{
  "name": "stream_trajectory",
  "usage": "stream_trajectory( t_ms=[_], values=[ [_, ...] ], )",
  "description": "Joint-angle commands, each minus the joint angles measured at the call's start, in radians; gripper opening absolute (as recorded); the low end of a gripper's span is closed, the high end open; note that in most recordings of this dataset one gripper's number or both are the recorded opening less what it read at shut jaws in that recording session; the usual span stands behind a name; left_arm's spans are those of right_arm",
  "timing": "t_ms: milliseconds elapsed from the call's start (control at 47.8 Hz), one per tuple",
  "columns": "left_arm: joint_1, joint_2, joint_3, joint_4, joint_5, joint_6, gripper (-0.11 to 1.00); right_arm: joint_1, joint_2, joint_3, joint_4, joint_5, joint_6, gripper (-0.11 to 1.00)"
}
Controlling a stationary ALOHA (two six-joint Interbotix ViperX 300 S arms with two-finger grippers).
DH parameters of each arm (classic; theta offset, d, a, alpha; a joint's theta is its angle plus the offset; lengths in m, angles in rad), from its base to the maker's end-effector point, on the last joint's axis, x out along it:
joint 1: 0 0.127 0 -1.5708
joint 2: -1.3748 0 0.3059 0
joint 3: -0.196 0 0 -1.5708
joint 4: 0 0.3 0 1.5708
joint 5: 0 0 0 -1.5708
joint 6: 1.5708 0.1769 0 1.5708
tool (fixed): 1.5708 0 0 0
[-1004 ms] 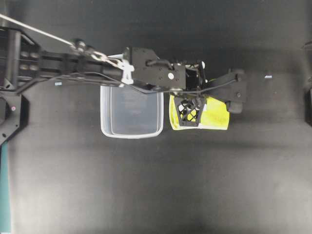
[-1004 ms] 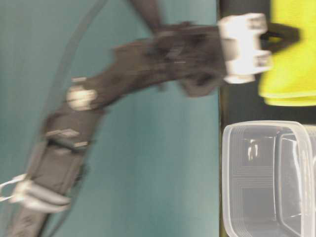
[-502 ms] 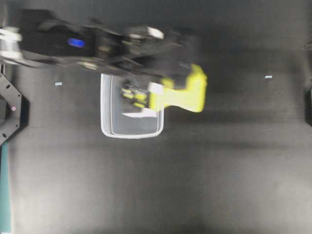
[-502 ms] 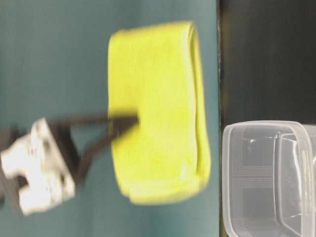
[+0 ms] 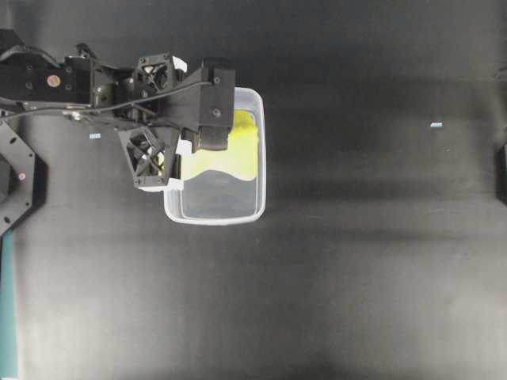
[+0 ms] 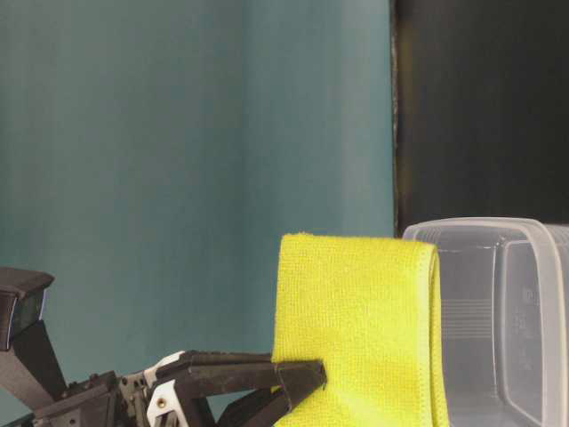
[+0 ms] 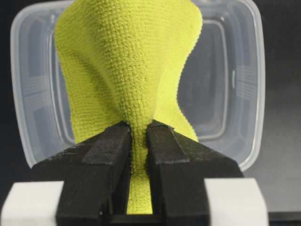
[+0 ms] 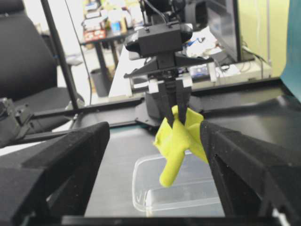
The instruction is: Place the yellow towel into the container with the left arm.
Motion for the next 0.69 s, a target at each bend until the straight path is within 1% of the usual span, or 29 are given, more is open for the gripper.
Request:
stream_trajectory(
  t_ms=[0, 293, 502, 670],
  values=[
    [0.003, 0.008, 0.008, 0.003, -0.034, -0.003, 0.07, 0.000, 0.014, -0.015, 0.006, -0.009, 0.002, 0.75],
    [0.005, 0.069, 0.046, 0.003, -0.143, -0.008, 0.07, 0.000, 0.014, -0.014, 0.006, -0.011, 0.005, 0.75],
    [0.008, 0.087, 0.064, 0.003, -0.156, -0.006, 0.07, -0.005, 0.014, -0.014, 0.006, -0.011, 0.026, 0.75],
    [0.006, 0.097, 0.066, 0.003, -0.173, -0.003, 0.08, -0.009, 0.014, -0.014, 0.006, -0.011, 0.028, 0.75]
  ],
)
